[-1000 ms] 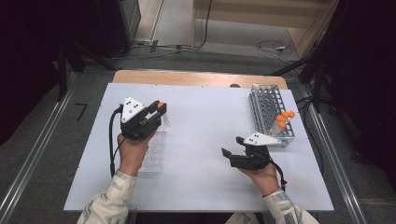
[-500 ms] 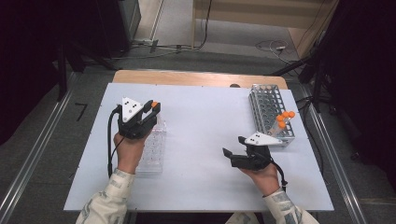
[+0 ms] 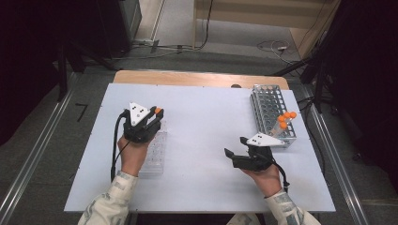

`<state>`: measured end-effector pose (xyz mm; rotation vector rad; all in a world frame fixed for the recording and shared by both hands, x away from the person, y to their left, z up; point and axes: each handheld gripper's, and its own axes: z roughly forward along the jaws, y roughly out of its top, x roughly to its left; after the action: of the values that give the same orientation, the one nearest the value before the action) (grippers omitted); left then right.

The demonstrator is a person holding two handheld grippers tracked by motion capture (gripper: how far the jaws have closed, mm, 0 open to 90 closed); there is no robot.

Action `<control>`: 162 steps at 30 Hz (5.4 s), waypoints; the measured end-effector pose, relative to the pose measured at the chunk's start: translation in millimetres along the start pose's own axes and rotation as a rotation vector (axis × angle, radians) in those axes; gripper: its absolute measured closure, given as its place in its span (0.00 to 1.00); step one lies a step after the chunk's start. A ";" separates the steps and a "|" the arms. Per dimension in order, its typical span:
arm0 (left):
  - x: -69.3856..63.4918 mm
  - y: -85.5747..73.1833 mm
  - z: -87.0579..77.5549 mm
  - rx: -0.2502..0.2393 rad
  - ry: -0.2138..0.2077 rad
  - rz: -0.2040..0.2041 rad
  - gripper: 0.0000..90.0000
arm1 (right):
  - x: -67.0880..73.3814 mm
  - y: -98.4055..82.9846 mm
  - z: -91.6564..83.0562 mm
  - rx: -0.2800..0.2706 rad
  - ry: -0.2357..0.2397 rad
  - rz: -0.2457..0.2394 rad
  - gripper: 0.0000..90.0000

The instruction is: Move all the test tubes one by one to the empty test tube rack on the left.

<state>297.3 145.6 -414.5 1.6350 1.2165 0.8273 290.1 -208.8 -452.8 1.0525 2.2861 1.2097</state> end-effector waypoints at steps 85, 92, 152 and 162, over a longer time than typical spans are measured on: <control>4.2 -4.1 -20.4 -0.038 -0.011 -0.118 0.22 | -95.4 -28.1 -56.6 -0.093 -0.327 0.180 0.38; 3.5 -4.1 -20.7 -0.041 -0.012 -0.119 0.22 | -104.3 -24.7 -47.4 -0.090 -0.340 0.186 0.54; 1.6 -4.0 -21.7 -0.044 -0.023 -0.116 0.22 | -78.2 15.7 -84.6 -0.227 -0.330 0.126 0.79; 0.7 -4.2 -21.4 -0.043 -0.025 -0.114 0.22 | -64.9 16.4 -69.3 -0.197 -0.253 0.112 0.79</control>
<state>276.9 152.5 -410.6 1.5223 1.2545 0.7544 299.3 -290.1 -401.9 1.1969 1.8987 1.2370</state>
